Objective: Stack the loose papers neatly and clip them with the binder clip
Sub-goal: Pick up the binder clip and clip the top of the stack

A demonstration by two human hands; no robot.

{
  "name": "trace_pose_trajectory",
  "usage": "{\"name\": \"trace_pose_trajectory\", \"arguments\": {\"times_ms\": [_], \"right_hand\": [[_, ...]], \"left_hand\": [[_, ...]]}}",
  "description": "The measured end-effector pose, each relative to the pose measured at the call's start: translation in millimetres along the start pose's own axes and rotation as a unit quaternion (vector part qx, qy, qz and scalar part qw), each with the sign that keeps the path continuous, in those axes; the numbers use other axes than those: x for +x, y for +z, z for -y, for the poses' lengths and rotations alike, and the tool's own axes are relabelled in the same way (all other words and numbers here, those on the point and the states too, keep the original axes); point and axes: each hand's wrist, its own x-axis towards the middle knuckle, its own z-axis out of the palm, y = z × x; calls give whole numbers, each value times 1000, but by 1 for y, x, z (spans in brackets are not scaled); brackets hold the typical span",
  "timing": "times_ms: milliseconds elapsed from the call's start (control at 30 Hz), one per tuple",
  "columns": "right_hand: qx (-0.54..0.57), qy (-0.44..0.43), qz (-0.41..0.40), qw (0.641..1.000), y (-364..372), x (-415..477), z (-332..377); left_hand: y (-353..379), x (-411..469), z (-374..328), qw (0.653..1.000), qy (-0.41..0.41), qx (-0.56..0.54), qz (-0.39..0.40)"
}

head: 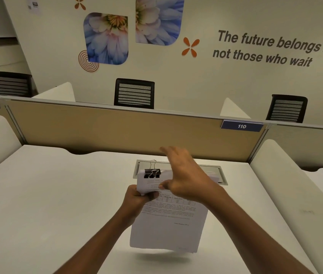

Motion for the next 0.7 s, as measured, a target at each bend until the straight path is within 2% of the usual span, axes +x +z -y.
{"name": "trace_pose_trajectory", "arguments": {"times_ms": [100,167,233,267,333,400,500,700], "right_hand": [[22,69,-151,986,12,-16,-28],[69,114,-276,952,27,-28,-56],[143,173,-327,918,43,-41,-86],[214,200,-311,904,50,-47,-99],[407,213,-226,859,60,-60,-121],[521,215,-146,813,70,-72,-138],[506,214,-85,831,78,-82,-153],[506,278,-118,808,84,-88,-184]], "left_hand": [[1,4,2,1000,1,-17,-11],[2,7,2,1000,-8,-18,-20],[6,10,2,1000,-11,-22,-19],[8,11,1,999,-11,-27,-15],[14,15,1,999,-10,-34,-5],[20,18,3,999,-11,-35,1],[31,24,7,1000,-27,-6,-2],[59,41,22,994,-101,34,-5]]}}
